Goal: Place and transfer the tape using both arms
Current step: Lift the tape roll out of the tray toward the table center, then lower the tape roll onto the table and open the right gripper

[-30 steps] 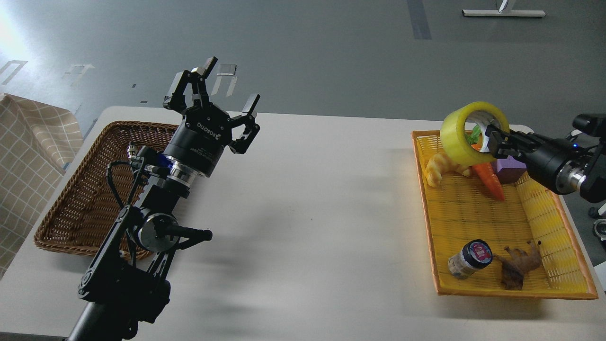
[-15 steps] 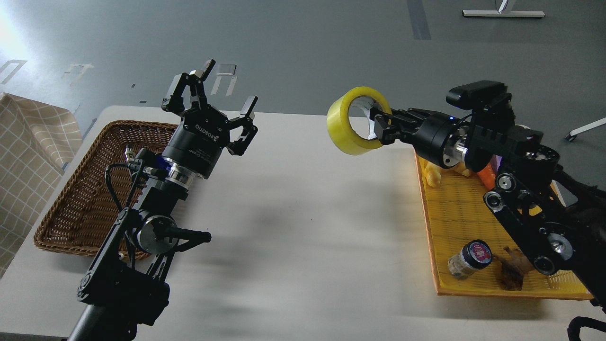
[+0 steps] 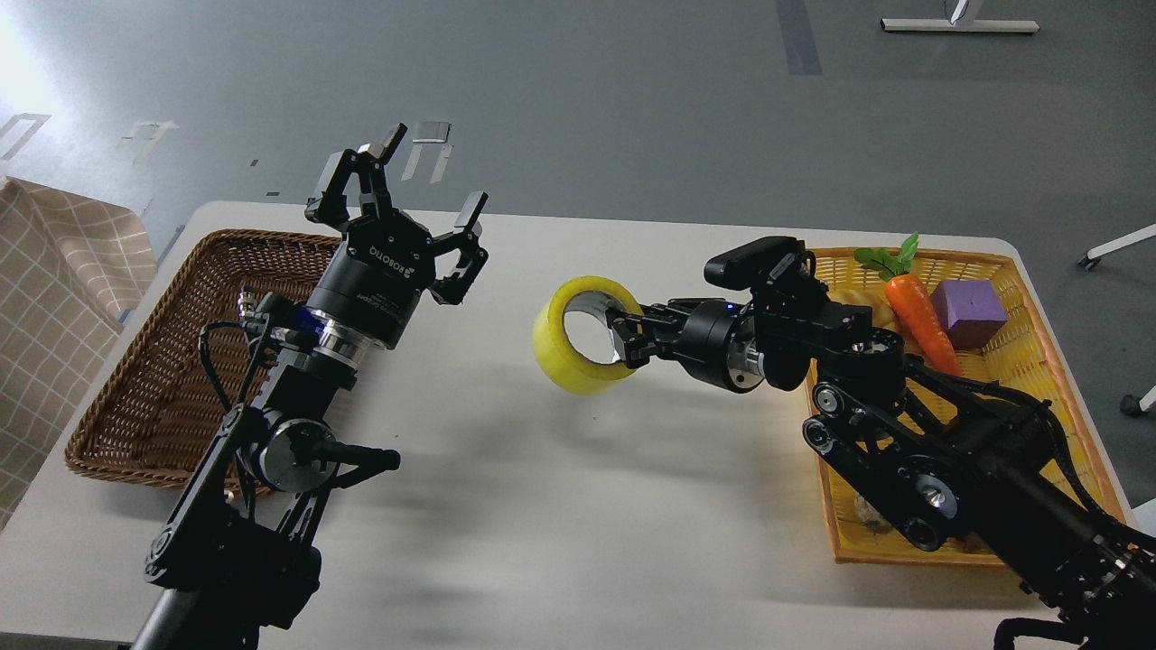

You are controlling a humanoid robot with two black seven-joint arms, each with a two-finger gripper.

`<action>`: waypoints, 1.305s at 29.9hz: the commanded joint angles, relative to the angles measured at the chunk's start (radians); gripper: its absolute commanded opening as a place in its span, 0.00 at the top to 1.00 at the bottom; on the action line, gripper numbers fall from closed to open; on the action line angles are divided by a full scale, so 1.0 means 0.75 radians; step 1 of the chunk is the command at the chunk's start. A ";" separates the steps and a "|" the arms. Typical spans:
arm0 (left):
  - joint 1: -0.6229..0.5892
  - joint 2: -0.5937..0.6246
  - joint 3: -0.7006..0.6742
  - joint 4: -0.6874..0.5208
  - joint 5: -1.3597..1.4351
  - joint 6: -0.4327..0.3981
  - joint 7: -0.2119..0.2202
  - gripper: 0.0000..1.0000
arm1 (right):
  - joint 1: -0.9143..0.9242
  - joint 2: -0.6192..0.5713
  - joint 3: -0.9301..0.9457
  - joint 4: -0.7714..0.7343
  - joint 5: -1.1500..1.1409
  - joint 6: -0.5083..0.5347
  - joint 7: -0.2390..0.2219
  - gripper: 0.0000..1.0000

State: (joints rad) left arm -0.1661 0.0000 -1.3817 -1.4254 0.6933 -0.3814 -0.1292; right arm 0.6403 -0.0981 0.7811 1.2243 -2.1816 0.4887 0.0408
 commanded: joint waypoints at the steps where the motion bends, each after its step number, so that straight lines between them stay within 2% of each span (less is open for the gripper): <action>1: 0.001 0.000 -0.003 -0.004 0.000 -0.003 0.000 0.02 | -0.035 0.026 -0.013 -0.019 0.000 0.000 0.001 0.92; 39: 0.033 0.000 -0.037 -0.004 -0.004 -0.007 -0.004 0.02 | -0.132 0.049 -0.019 -0.088 0.000 0.000 -0.038 0.90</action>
State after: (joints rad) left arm -0.1414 0.0000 -1.4098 -1.4282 0.6902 -0.3873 -0.1317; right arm 0.5372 -0.0628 0.7668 1.1681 -2.1817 0.4887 0.0145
